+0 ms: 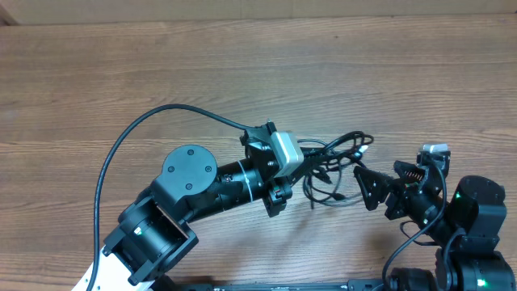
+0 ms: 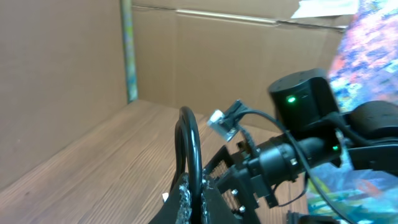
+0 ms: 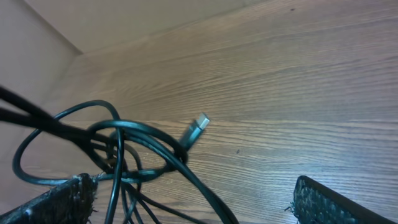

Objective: Untangle cables
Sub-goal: 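Lift the cable bundle with the left gripper toward the right gripper, then move the right gripper in and grasp a cable strand from the bundle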

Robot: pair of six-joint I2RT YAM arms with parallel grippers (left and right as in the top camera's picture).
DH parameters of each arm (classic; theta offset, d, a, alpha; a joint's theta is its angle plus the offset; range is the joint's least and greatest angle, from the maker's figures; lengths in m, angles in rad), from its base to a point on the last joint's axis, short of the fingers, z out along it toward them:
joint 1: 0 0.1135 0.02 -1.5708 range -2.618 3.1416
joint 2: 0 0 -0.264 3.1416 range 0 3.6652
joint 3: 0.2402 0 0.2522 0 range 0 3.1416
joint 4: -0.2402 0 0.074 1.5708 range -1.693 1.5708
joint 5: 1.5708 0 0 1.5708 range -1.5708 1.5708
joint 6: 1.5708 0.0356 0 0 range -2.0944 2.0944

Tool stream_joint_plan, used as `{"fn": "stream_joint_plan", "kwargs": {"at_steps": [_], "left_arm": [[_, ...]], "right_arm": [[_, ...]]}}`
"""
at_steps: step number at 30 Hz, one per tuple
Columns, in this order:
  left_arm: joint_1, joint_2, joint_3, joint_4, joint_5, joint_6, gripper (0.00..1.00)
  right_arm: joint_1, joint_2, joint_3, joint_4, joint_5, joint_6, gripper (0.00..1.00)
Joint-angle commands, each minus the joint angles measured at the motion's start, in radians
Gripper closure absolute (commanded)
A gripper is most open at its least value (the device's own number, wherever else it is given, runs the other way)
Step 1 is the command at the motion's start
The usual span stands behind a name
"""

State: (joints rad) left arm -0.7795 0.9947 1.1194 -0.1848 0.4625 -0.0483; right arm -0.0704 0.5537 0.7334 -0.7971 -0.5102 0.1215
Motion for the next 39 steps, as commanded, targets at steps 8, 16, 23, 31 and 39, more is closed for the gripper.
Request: {"fn": "stream_joint_plan", "kwargs": {"at_steps": [8,16,23,31,39], "left_arm": [[-0.005,-0.015,0.03,0.045,0.12,-0.005,0.96],[-0.005,-0.016,0.03,0.068,0.149,-0.012,0.96],[-0.005,-0.015,0.03,0.093,0.16,-0.012,0.96],[-0.004,-0.014,0.03,0.114,0.185,-0.026,0.96],[-0.005,-0.006,0.03,0.115,0.156,-0.026,0.96]], "right_arm": [[-0.002,-0.006,0.025,0.037,-0.029,-0.023,0.16],[-0.002,-0.006,0.025,0.043,-0.024,-0.023,0.28],[-0.002,-0.006,0.025,0.044,-0.035,-0.023,0.27],[-0.002,0.014,0.019,0.051,-0.042,-0.023,0.27],[-0.002,0.034,0.019,0.045,-0.138,-0.023,0.27]]}}
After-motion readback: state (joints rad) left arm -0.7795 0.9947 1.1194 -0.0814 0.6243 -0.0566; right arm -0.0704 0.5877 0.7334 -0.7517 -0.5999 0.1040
